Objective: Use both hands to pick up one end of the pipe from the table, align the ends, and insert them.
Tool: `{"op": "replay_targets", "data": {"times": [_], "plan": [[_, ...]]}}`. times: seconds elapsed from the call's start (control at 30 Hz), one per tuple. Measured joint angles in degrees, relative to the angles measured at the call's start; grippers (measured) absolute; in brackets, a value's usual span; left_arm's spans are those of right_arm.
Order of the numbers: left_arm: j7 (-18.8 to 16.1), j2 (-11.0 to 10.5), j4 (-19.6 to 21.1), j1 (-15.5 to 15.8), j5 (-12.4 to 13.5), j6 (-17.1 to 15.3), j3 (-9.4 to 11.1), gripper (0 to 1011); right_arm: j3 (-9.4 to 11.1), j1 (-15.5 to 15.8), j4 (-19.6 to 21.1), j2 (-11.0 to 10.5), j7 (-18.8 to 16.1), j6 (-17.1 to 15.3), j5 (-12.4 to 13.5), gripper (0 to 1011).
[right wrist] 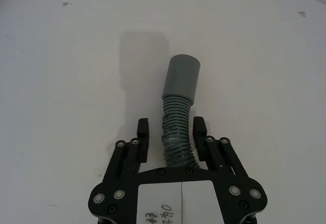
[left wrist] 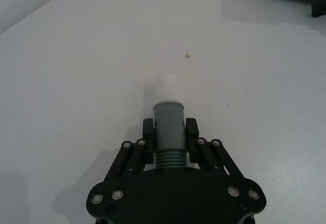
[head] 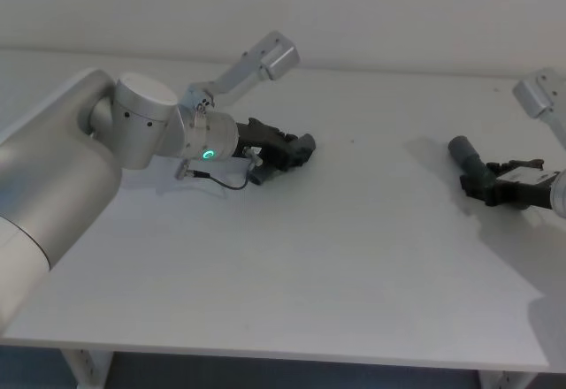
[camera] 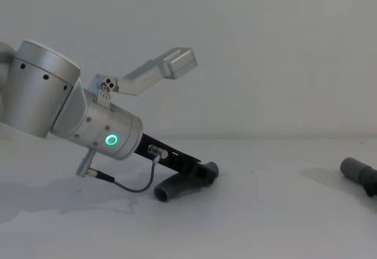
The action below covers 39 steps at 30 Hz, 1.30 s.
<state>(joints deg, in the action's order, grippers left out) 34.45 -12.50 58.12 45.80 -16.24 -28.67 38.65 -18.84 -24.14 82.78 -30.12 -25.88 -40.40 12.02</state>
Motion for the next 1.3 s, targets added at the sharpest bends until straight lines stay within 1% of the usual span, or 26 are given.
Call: {"op": "replay_targets", "data": {"times": [0.03, 0.07, 0.1, 0.13, 0.17, 0.2, 0.23, 0.27, 0.73, 0.9, 1.1, 1.13, 1.3], "plan": [[0.0, 0.0, 0.0, 0.0, 0.0, 0.0, 0.0, 354, 0.0, 0.0, 0.0, 0.0, 0.0, 0.0, 0.0, 484], [0.0, 0.0, 0.0, 0.0, 0.0, 0.0, 0.0, 354, 0.0, 0.0, 0.0, 0.0, 0.0, 0.0, 0.0, 484], [0.0, 0.0, 0.0, 0.0, 0.0, 0.0, 0.0, 354, 0.0, 0.0, 0.0, 0.0, 0.0, -0.1, 0.0, 414], [0.0, 0.0, 0.0, 0.0, 0.0, 0.0, 0.0, 354, 0.0, 0.0, 0.0, 0.0, 0.0, -0.1, 0.0, 397], [0.0, 0.0, 0.0, 0.0, 0.0, 0.0, 0.0, 354, 0.0, 0.0, 0.0, 0.0, 0.0, -0.1, 0.0, 353], [0.0, 0.0, 0.0, 0.0, 0.0, 0.0, 0.0, 354, 0.0, 0.0, 0.0, 0.0, 0.0, -0.1, 0.0, 353], [0.0, 0.0, 0.0, 0.0, 0.0, 0.0, 0.0, 354, 0.0, 0.0, 0.0, 0.0, 0.0, -0.1, 0.0, 297], [0.0, 0.0, 0.0, 0.0, 0.0, 0.0, 0.0, 354, 0.1, 0.0, 0.0, 0.0, 0.0, -0.1, 0.0, 266], [0.0, 0.0, -0.1, 0.0, 0.0, 0.0, 0.0, 354, 0.1, 0.1, 0.1, 0.1, 0.0, -0.2, -0.1, 262], [0.1, 0.3, -0.6, 0.4, 0.1, 0.4, 0.1, 354, 0.5, 0.3, 0.4, 0.1, 0.0, 0.9, 0.0, 260], [0.6, 0.5, -1.1, 1.4, 0.5, 1.5, 0.3, 354, 1.2, 0.8, 1.1, -0.2, -0.5, 4.0, 0.7, 260], [0.7, 0.5, -1.1, 1.5, 0.6, 1.7, 0.3, 354, 1.3, 0.8, 1.3, -0.3, -0.9, 5.0, 0.9, 260], [1.4, 0.3, -1.1, 2.2, 1.1, 2.4, 0.6, 354, 1.7, 0.9, 1.6, -1.2, -2.5, 8.2, 1.6, 260]]}}
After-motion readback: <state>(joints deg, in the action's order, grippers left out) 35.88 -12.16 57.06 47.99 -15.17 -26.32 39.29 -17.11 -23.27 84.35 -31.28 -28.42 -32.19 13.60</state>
